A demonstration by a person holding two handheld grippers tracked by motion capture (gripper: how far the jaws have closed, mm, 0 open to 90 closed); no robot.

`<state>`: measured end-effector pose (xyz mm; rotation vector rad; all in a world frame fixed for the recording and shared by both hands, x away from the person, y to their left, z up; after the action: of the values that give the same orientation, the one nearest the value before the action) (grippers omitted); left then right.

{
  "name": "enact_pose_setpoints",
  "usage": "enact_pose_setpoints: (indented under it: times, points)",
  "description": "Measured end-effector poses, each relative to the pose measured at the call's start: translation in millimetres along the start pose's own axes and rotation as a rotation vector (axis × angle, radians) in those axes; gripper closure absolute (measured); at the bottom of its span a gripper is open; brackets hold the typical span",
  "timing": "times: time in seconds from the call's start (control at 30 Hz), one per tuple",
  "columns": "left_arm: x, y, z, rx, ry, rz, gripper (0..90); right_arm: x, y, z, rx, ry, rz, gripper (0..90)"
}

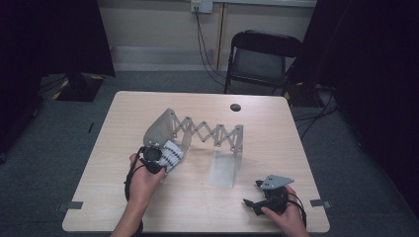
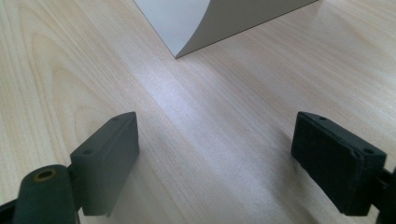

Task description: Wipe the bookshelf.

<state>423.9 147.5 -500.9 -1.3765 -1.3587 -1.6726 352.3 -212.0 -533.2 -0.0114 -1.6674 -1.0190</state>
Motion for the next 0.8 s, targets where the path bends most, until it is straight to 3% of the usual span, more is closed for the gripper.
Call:
enact_pose_setpoints:
  times: [0.13, 0.33, 0.53, 0.8]
  points:
    - [-5.7, 9.2, -6.0, -0.011, 0.004, 0.006, 73.7, 0.0, 0.0, 0.0, 0.0, 0.0, 0.0, 14.6]
    - [-10.5, 20.7, -8.9, -0.021, 0.017, -0.023, 73.0, -0.2, 0.1, 0.2, 0.002, 0.006, 0.003, 13.6]
    - [-15.6, 25.5, -12.3, -0.021, 0.012, 0.009, 73.4, -0.2, 0.1, 0.3, 0.003, 0.007, 0.004, 13.5]
    - [-5.4, 23.6, -15.2, -0.039, -0.04, 0.047, 75.0, -0.2, 0.1, 0.3, 0.003, 0.008, 0.004, 13.5]
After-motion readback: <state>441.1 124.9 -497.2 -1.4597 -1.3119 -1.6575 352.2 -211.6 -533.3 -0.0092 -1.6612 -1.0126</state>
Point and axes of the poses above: each handheld gripper's, and its own axes: x roughly backward along the jaws, y roughly out of its top, z roughly to its left, the point moved 5 cm from there along -x, roughly forward along the jaws, and after that the axes turned 10 degrees about z, right-handed, at the moved point
